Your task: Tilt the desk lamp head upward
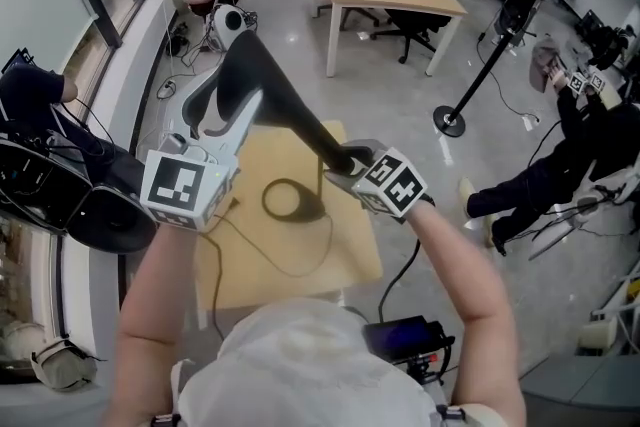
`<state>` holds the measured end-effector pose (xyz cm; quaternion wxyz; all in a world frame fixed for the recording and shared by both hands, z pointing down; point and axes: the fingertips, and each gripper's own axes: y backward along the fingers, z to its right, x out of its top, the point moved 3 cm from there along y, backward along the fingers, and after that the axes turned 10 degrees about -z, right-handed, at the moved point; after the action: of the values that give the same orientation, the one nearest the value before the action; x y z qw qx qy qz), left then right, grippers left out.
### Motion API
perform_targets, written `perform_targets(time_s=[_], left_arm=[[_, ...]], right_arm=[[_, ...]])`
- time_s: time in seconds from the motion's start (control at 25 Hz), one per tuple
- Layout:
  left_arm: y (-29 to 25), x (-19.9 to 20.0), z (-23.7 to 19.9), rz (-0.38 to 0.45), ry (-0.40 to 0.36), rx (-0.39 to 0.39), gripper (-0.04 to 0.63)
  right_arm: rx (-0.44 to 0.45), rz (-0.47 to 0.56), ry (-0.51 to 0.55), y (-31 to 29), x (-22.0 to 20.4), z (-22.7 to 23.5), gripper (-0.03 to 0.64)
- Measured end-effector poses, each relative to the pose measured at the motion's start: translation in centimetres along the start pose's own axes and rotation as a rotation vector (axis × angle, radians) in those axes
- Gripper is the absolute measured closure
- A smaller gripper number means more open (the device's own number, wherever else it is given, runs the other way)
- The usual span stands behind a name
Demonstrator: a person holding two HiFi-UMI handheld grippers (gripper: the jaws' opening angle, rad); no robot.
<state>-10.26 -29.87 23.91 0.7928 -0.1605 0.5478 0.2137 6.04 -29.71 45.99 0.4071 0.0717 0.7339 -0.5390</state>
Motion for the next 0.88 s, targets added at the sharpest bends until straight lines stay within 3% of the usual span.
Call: perform_targets(time_s=[0.68,0.88], left_arm=[[0.1,1.7,1.4,0.020,-0.014,0.026,0.388],[1.5,1.1,1.0,0.006,0.019,0.052,0.389]], right_arm=[[0.067,0.044,-0.002,-0.9,0.0,-0.3,0.383],[0.074,0.067,0.006,-0.9,0.0,-1.7,0.383]])
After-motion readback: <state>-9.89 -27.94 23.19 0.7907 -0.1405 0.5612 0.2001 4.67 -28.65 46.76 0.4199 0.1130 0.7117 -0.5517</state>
